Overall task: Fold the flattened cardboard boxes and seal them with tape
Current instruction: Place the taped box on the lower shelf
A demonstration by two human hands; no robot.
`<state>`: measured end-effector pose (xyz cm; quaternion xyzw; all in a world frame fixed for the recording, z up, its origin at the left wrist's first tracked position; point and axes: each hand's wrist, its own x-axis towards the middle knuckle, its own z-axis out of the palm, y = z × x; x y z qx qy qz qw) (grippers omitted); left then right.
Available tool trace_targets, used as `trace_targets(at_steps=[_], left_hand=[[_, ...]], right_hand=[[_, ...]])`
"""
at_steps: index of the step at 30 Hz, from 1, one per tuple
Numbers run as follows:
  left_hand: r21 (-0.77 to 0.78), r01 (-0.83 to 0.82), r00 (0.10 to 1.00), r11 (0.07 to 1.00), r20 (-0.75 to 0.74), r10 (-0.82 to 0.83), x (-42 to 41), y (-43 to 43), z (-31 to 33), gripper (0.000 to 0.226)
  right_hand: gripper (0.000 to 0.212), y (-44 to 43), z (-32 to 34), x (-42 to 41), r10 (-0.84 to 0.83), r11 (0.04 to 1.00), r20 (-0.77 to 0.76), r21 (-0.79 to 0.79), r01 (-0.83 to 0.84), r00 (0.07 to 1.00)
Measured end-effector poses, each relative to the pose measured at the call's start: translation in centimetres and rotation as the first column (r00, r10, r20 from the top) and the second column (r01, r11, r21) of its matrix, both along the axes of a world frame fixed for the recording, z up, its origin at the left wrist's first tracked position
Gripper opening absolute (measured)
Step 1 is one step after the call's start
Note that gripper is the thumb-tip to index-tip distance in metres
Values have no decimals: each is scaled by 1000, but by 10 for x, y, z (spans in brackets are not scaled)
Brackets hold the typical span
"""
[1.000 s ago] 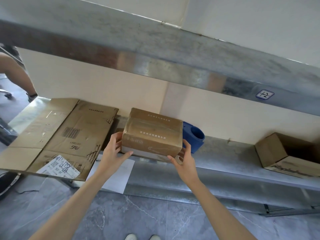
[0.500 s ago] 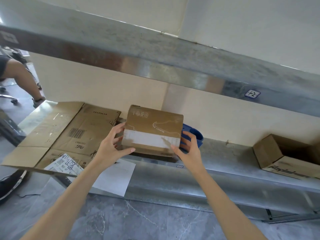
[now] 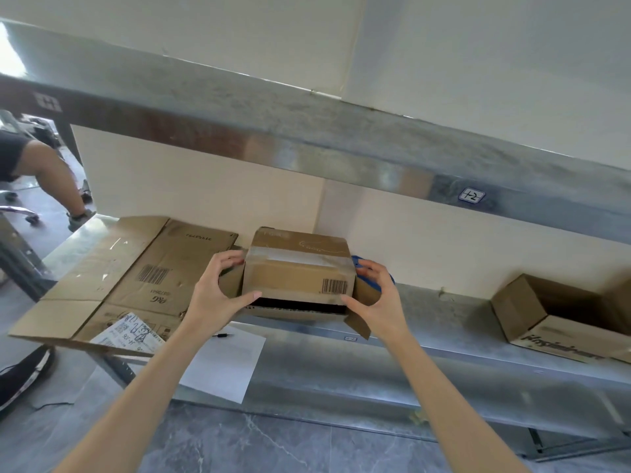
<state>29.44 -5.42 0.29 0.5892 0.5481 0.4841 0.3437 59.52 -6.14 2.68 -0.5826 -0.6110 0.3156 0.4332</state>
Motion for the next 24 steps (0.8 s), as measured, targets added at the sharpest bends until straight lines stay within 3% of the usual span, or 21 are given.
trace_targets(at_steps=[10,16,24], left_hand=[[-17,-91,996,996,0,91,7,-1,9,68],[-55,-25,999,998,28,27,11,-5,8,74],[-139,146,988,979,76,-136,7,-11,6,87]], right_hand=[[96,-2,7,2,-1,999,5,52,1,1000],[78,2,9,4,-53,997,31,51,51,998],[44,11,8,4,-120,990,36,-65,122,992]])
